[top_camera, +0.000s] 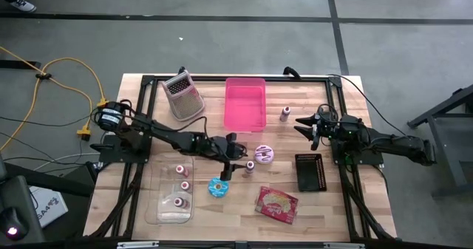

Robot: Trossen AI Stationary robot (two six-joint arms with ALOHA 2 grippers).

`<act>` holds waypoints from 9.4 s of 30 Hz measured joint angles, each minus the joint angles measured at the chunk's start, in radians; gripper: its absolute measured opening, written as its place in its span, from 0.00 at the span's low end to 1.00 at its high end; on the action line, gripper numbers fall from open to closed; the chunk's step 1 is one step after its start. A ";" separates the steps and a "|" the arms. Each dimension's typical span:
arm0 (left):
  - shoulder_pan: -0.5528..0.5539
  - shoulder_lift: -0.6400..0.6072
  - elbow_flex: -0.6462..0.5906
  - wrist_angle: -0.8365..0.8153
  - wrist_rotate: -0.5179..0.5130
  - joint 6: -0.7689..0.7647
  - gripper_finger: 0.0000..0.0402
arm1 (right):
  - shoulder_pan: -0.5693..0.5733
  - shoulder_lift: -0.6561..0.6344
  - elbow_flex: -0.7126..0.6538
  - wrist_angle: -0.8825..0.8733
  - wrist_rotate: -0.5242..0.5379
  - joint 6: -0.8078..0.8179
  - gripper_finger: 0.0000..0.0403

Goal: Pick & Place Food Item
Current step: Put the middle right red large food coloring bottle into the transparent bin, then put the red large food coloring bottle into the transparent bin

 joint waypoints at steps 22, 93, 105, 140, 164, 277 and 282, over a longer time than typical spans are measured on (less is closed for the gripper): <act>-0.015 0.065 0.009 0.101 -0.008 0.010 0.52 | 0.000 0.000 0.000 0.000 0.000 0.000 0.40; -0.019 0.144 0.058 0.149 -0.017 0.026 0.31 | 0.000 0.000 0.000 0.000 0.000 0.000 0.40; -0.019 0.143 0.058 0.151 -0.008 0.023 0.30 | 0.000 0.000 0.000 0.000 0.000 0.000 0.40; -0.199 -0.428 -0.009 -0.382 -0.232 -0.140 0.30 | 0.000 0.000 0.000 0.000 0.000 0.000 0.40; -0.669 -0.837 -0.232 -0.595 -0.683 -0.345 0.30 | 0.000 0.000 0.000 0.000 0.000 0.000 0.40; -1.080 -0.824 -0.525 -0.466 -0.967 -0.807 0.38 | 0.000 0.000 0.000 0.000 0.000 0.000 0.40; -1.054 -0.879 -0.524 -0.433 -1.005 -0.703 0.38 | 0.000 0.000 0.000 0.000 0.000 0.000 0.40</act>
